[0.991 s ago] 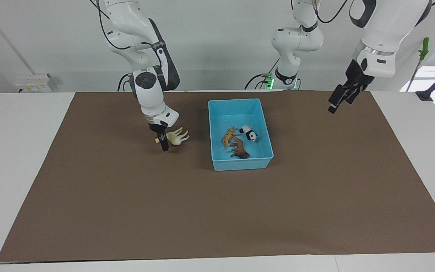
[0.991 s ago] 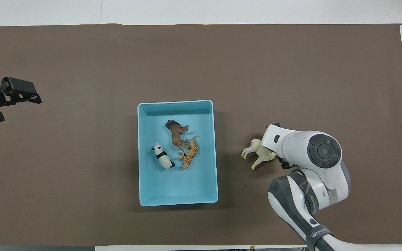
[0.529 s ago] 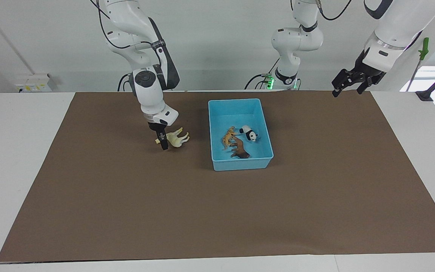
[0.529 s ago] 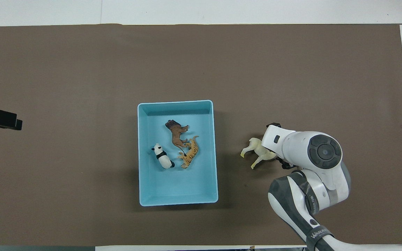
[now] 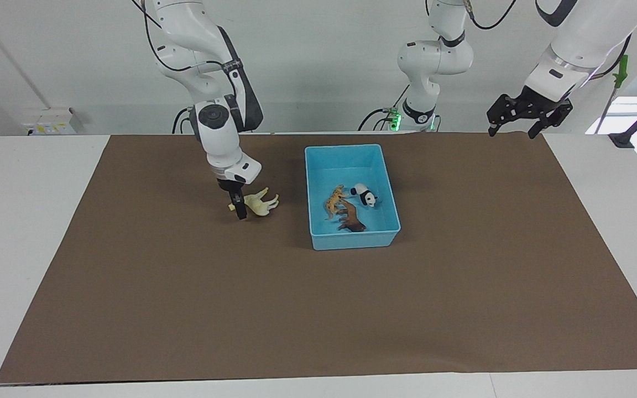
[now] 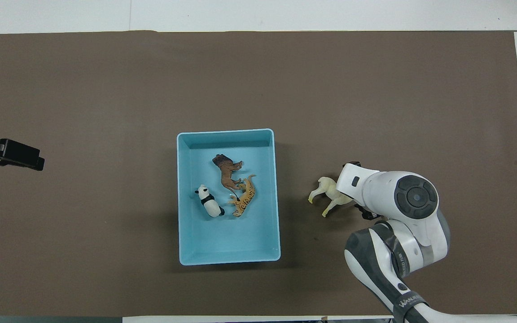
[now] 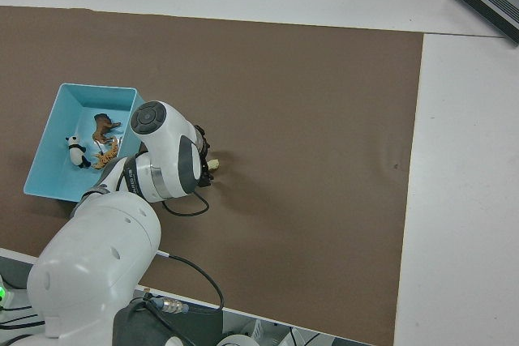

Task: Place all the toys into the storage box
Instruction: 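Withdraw the left gripper while the right gripper grasps the llama, then carry the llama into the box with the right gripper and release it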

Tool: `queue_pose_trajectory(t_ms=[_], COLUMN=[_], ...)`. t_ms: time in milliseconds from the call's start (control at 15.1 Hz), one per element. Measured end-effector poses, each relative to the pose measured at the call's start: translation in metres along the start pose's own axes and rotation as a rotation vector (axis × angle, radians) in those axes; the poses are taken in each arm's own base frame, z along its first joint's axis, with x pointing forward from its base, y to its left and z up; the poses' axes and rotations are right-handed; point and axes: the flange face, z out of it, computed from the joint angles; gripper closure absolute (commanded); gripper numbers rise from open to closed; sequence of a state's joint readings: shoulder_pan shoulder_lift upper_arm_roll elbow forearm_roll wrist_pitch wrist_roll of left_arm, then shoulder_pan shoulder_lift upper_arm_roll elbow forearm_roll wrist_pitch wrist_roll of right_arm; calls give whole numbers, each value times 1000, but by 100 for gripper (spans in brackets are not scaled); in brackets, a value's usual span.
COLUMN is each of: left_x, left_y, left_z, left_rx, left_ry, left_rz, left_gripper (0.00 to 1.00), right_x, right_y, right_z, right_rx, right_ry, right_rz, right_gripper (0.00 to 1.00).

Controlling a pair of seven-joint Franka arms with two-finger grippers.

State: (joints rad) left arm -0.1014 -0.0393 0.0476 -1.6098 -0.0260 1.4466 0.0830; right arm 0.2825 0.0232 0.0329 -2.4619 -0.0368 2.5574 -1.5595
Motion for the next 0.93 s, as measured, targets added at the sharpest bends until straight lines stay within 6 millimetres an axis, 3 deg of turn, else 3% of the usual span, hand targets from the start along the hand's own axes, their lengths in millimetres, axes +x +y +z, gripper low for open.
queue_pose_trajectory(t_ms=[66,132,396,595,727,925], left_x=[0,0,-1,-1,0,-1], left_y=[-1,-2,-3,0,0,0], left_z=[1,0,-2,14,23,29], left_rx=[-1,-1,0,-1,0,-1], left_ry=[-2,0,14,15,26,17], left_rz=[-1,-3,0,6,7,9], left_gripper=[0,0,0,0,0,0], right_x=[0,0,1,16,27,38], right_y=[0,0,0,11,34,72], right_z=[0,0,-1,-13,-47,-130], right_rx=[0,0,-1,15,58,91], right_ry=[0,0,0,-1,-13,-28], right_rz=[4,14,90,180,288,501], right_gripper=[96,100,100,100,100,100])
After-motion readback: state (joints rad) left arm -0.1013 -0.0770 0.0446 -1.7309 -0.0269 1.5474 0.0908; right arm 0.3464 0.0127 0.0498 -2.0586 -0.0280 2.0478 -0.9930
